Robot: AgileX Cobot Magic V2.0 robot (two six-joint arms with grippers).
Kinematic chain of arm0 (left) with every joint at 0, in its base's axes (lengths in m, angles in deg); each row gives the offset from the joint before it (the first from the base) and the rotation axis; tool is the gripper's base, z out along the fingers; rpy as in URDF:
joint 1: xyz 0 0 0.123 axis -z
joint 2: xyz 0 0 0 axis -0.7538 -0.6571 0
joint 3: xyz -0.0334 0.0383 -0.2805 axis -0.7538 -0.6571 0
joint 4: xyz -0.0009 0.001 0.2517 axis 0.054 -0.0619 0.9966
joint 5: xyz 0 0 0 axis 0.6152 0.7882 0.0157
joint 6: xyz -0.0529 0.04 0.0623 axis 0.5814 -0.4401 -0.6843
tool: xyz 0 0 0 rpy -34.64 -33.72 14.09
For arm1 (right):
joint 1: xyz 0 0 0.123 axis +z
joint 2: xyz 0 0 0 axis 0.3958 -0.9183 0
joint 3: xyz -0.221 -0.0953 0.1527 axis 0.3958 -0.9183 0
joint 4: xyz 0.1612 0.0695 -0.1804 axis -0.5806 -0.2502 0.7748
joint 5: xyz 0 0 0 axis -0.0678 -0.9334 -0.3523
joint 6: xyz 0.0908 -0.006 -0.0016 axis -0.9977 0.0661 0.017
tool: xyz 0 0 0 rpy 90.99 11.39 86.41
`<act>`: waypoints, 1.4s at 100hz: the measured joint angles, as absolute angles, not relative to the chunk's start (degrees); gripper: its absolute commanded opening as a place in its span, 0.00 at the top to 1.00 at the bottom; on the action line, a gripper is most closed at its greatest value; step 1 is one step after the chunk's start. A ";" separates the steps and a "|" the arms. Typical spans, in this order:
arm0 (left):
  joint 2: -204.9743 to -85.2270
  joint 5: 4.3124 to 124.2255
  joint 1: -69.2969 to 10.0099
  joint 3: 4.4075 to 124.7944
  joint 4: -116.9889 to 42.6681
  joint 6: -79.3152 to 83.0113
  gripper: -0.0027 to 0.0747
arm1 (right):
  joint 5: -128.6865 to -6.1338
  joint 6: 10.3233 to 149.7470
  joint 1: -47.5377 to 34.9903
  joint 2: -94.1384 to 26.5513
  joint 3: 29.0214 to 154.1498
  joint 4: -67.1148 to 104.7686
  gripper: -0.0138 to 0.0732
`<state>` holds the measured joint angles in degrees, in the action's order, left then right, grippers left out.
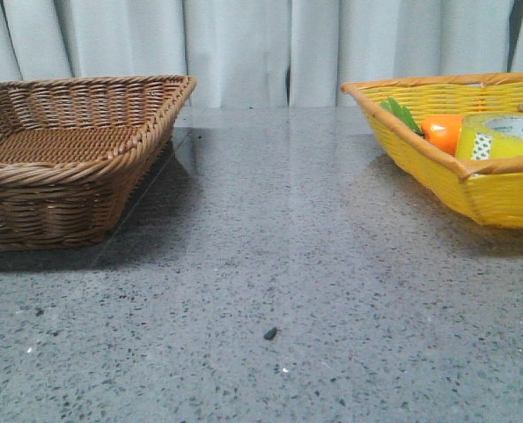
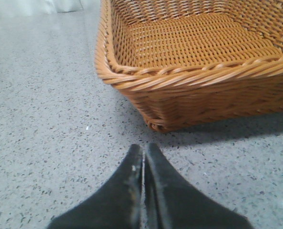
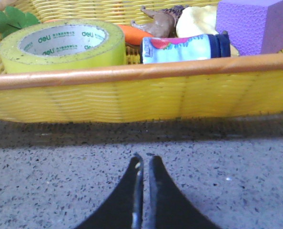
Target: Transfer tape with both arms
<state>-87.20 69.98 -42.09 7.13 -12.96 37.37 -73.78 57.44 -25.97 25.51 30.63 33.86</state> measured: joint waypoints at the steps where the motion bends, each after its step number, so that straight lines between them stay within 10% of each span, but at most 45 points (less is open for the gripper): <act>1: -87.20 69.98 -42.09 7.13 -12.96 37.37 0.99 | -73.78 57.44 -25.97 25.51 30.63 33.86 0.89; 140: -87.20 68.98 -42.09 7.13 -12.96 37.37 0.99 | -73.78 57.44 -25.97 25.51 30.63 33.86 0.89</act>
<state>-87.20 68.98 -42.09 7.13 -12.96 37.37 -73.78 57.44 -25.97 25.51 30.63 33.86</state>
